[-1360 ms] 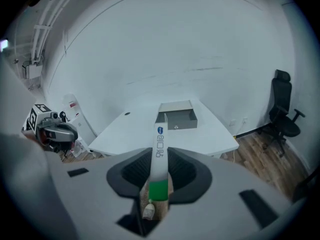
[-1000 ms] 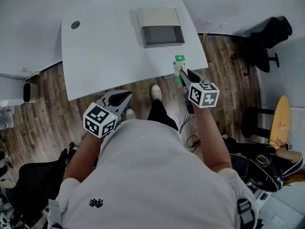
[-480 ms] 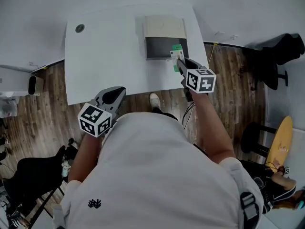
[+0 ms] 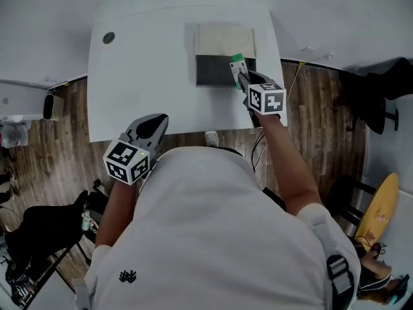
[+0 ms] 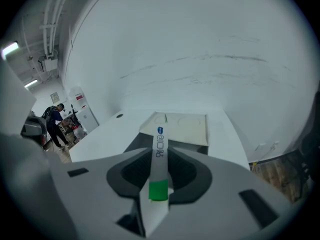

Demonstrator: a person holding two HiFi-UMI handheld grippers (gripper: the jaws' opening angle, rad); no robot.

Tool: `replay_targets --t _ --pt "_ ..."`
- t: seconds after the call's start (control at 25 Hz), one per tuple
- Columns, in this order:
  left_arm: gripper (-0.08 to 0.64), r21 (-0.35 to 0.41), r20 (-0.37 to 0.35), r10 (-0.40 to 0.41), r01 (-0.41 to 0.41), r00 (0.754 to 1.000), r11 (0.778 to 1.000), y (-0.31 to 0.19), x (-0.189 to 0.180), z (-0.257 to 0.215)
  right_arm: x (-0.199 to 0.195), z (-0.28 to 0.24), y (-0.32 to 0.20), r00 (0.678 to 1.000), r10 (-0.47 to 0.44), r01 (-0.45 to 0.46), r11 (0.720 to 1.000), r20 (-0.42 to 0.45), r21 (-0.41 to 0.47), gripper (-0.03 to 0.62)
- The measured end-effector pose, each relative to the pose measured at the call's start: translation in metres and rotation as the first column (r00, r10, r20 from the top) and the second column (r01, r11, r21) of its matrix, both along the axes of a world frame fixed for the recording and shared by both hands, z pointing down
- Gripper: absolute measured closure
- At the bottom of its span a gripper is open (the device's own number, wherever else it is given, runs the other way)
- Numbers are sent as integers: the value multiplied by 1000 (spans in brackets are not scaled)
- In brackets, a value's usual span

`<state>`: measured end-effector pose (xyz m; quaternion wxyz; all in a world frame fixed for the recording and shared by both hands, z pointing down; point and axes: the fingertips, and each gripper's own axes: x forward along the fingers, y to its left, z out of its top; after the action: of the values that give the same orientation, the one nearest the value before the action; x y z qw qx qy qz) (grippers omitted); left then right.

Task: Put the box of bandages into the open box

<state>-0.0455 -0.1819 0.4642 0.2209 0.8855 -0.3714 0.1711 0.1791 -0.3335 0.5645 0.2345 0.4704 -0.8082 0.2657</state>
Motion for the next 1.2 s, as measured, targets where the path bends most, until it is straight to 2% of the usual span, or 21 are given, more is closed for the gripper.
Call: replay_targets --t 0.32,0.56,1.2 --pt "548 -10 25 -33 33 999 999 -13 15 1 -2 21 -18 993 -98 98 995 -64 0 500" --pt "548 -16 42 -51 52 998 999 -17 23 -1 -6 40 -19 973 -185 184 983 -138 -16 500" --pt "548 -28 65 -93 95 994 995 -24 36 -3 -4 74 -21 945 -253 240 967 -206 -87 499"
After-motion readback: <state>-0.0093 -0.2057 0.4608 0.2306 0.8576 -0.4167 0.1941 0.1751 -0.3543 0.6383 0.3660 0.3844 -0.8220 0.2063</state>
